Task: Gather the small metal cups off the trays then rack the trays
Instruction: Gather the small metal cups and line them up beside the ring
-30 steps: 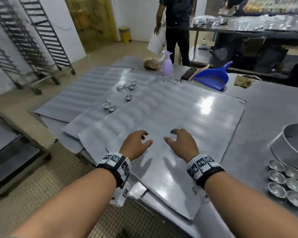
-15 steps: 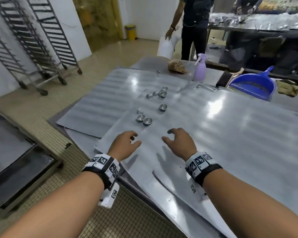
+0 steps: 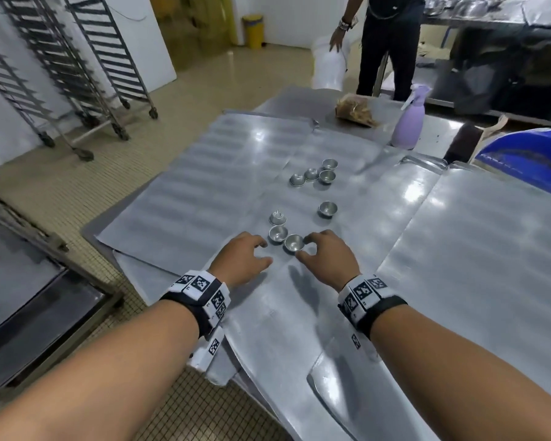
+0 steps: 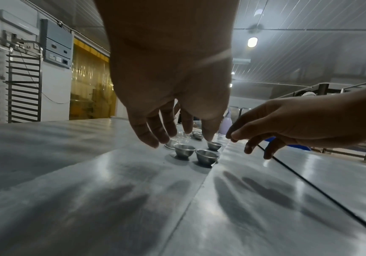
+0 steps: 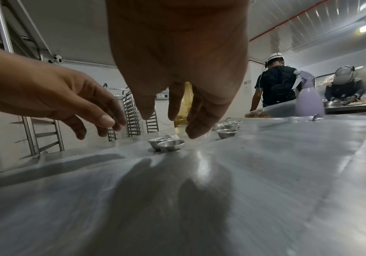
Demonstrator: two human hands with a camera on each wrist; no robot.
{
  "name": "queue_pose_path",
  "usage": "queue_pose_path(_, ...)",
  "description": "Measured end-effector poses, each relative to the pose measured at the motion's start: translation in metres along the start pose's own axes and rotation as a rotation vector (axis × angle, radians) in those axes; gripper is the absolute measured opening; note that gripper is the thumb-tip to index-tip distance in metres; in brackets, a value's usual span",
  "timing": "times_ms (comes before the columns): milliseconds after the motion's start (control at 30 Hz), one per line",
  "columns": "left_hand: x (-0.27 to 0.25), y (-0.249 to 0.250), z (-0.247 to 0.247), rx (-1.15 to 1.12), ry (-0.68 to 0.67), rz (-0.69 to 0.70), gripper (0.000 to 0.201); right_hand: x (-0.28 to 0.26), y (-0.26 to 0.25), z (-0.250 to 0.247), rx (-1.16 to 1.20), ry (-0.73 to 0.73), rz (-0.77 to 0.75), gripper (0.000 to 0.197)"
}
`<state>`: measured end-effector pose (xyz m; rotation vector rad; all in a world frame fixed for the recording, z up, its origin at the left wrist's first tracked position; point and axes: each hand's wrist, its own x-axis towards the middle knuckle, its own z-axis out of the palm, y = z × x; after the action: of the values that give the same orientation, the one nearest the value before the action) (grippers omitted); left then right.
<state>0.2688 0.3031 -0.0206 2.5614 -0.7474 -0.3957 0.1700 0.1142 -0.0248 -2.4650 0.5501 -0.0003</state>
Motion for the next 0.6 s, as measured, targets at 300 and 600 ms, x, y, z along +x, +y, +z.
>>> queue_pose_path(300, 0.057, -0.001, 0.017, 0.039, -0.047, 0.085, 0.031, 0.047, 0.004, 0.029, -0.033, -0.072, -0.024, 0.032)
queue_pose_path(600, 0.076, -0.004, 0.026, -0.061, 0.002, 0.102, 0.047, 0.055, 0.006, 0.037, -0.024, 0.007, 0.009, 0.058)
